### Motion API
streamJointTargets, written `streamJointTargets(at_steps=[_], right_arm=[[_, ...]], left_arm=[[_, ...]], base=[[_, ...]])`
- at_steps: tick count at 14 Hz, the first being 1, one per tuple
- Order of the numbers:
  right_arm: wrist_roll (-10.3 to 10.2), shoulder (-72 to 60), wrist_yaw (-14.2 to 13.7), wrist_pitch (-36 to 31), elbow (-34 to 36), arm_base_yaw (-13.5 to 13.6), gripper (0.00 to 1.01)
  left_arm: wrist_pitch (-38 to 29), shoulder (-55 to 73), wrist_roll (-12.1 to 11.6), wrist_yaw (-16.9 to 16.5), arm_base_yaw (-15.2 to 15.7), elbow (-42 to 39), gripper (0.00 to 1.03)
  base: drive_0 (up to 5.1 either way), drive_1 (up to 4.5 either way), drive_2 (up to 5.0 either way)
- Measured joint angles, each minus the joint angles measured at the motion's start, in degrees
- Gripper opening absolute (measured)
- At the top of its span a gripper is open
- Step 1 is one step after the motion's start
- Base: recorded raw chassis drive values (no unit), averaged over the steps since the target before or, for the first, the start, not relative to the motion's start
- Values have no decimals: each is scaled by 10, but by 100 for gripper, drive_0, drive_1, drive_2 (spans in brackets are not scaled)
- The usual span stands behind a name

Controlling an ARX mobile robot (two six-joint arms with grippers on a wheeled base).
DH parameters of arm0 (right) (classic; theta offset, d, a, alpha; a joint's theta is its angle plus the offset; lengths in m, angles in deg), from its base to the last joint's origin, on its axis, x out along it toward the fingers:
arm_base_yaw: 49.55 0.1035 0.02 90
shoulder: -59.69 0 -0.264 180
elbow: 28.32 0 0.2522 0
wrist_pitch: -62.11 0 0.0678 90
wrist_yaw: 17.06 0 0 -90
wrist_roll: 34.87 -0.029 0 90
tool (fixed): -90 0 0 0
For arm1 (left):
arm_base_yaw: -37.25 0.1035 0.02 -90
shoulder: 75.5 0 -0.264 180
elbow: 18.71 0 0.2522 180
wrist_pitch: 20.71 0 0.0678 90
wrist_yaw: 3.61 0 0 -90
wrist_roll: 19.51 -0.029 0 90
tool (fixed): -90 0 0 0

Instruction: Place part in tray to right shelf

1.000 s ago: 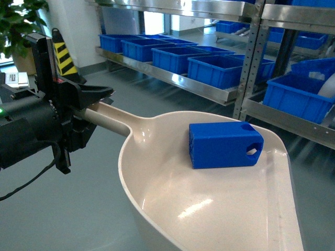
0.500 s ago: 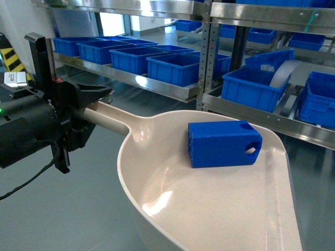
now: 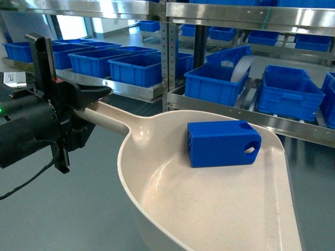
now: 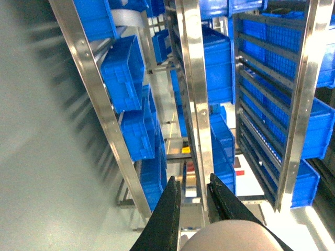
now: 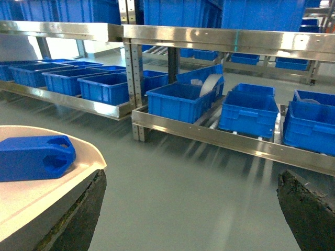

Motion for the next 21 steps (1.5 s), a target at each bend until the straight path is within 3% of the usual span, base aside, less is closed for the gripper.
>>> streamJointTargets(at_steps=[21], right_arm=[[0,0,0,0,0,0,98]], left_arm=[[0,0,0,-5,-6,0,13]], base=[[-153,-153,-153]])
